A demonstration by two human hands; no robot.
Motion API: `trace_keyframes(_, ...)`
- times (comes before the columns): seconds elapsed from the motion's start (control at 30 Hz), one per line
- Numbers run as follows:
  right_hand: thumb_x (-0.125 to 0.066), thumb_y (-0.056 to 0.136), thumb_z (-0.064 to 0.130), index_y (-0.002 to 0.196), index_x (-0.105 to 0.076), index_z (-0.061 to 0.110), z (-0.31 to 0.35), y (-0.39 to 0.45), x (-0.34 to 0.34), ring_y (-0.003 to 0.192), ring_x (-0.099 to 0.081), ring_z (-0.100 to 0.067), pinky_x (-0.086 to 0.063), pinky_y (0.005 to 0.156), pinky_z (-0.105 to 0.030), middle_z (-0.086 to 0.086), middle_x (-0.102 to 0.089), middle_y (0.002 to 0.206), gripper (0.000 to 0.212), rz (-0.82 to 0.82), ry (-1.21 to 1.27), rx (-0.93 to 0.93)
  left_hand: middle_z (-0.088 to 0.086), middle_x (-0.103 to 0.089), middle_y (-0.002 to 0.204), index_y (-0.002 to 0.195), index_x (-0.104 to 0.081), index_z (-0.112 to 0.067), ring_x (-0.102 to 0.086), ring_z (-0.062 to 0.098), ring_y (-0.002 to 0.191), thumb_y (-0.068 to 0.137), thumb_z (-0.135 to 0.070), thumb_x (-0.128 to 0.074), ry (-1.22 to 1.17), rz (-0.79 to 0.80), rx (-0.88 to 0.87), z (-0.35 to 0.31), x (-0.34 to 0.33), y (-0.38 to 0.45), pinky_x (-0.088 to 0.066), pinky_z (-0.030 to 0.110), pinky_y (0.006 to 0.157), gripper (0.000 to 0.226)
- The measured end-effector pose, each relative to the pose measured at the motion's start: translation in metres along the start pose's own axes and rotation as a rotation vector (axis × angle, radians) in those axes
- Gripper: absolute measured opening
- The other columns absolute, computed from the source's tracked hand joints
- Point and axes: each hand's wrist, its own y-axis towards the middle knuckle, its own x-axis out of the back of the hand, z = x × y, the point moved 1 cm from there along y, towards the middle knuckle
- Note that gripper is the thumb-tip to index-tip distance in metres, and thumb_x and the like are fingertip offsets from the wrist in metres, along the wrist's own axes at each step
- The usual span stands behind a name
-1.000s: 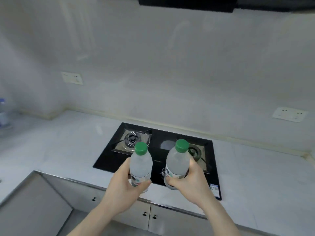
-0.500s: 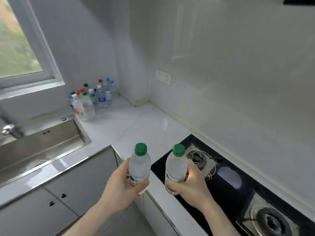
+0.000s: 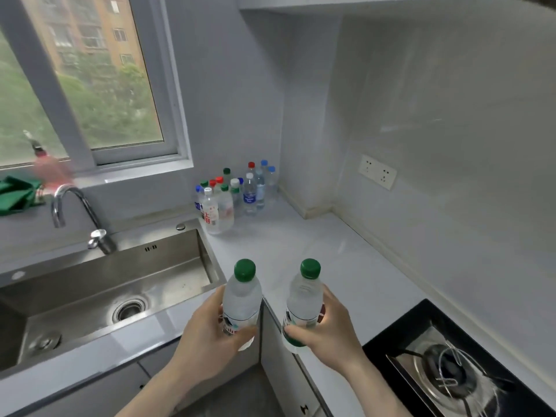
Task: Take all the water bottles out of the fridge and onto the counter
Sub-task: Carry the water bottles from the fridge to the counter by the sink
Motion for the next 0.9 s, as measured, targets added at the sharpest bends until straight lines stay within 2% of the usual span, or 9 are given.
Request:
trace_keyframes(0.13,-0.089,0.065,0.023,0.105,-0.060,0.035,0.015,0.046,-0.035,0.088,-0.068,-0.010,-0.060,0.082,-0.038,0.011,-0.072,0.097,0.051,-0.021,0.009,-0.033,-0.022,-0.068,0.111,0.124,-0.052,-0.051,-0.061,0.002,0.104,0.074,-0.035,-0.082,0.043,0.031,-0.027,0.027,0.032,0.048,-0.053,0.033,0.088,0.060)
trace_keyframes(0.23,-0.091,0.064,0.026,0.105,-0.061,0.034,0.020,0.077,-0.054,0.090,-0.068,-0.008,-0.060,0.082,-0.035,0.014,-0.072,0.099,0.052,-0.037,0.009,-0.049,-0.024,-0.067,0.108,0.120,-0.054,-0.051,-0.062,0.002,0.099,0.071,-0.038,-0.083,0.068,0.038,-0.026,0.045,0.048,0.083,-0.055,0.034,0.085,0.058)
trace_keyframes(0.37,-0.089,0.065,0.026,0.100,-0.061,0.029,0.021,0.116,-0.070,0.087,-0.067,-0.012,-0.058,0.081,-0.041,0.009,-0.071,0.093,0.045,-0.037,-0.012,-0.064,-0.021,-0.065,0.105,0.116,-0.054,-0.046,-0.063,0.006,0.093,0.067,-0.044,-0.080,0.070,0.033,-0.002,0.065,0.057,0.128,-0.056,0.039,0.081,0.055)
trace_keyframes(0.5,-0.088,0.067,0.027,0.102,-0.061,0.031,0.019,0.157,-0.074,0.088,-0.068,-0.008,-0.058,0.082,-0.037,0.012,-0.072,0.095,0.044,-0.028,-0.016,-0.077,-0.024,-0.057,0.110,0.113,-0.051,-0.046,-0.059,0.005,0.096,0.066,-0.048,-0.078,0.095,0.025,0.018,0.075,0.053,0.170,-0.054,0.037,0.083,0.055)
trace_keyframes(0.63,-0.089,0.065,0.024,0.101,-0.062,0.033,0.005,0.207,-0.077,0.087,-0.068,-0.006,-0.058,0.079,-0.033,0.015,-0.072,0.095,0.046,-0.032,-0.006,-0.095,-0.024,-0.058,0.108,0.114,-0.052,-0.045,-0.059,0.003,0.096,0.063,-0.049,-0.077,0.108,0.025,0.065,0.085,0.041,0.217,-0.055,0.033,0.082,0.057)
trace_keyframes(0.7,-0.089,0.064,0.025,0.100,-0.062,0.034,-0.006,0.241,-0.078,0.085,-0.068,-0.005,-0.058,0.077,-0.033,0.015,-0.072,0.093,0.046,-0.024,-0.001,-0.103,-0.023,-0.060,0.104,0.113,-0.053,-0.045,-0.060,0.003,0.093,0.061,-0.046,-0.077,0.104,0.008,0.083,0.089,0.033,0.247,-0.057,0.034,0.077,0.057)
trace_keyframes(0.83,-0.089,0.064,0.027,0.099,-0.061,0.031,-0.023,0.293,-0.077,0.083,-0.067,-0.007,-0.059,0.075,-0.033,0.014,-0.070,0.092,0.045,0.001,-0.003,-0.124,-0.019,-0.063,0.105,0.115,-0.050,-0.049,-0.066,0.007,0.085,0.060,-0.043,-0.075,0.131,0.043,0.119,0.093,0.022,0.294,-0.055,0.024,0.068,0.061)
trace_keyframes(0.9,-0.090,0.064,0.030,0.099,-0.061,0.031,-0.031,0.319,-0.076,0.085,-0.068,-0.009,-0.059,0.075,-0.033,0.014,-0.070,0.092,0.045,0.015,-0.014,-0.133,-0.020,-0.063,0.106,0.115,-0.049,-0.049,-0.066,0.007,0.087,0.059,-0.045,-0.075,0.160,0.046,0.125,0.096,0.018,0.316,-0.056,0.029,0.073,0.062)
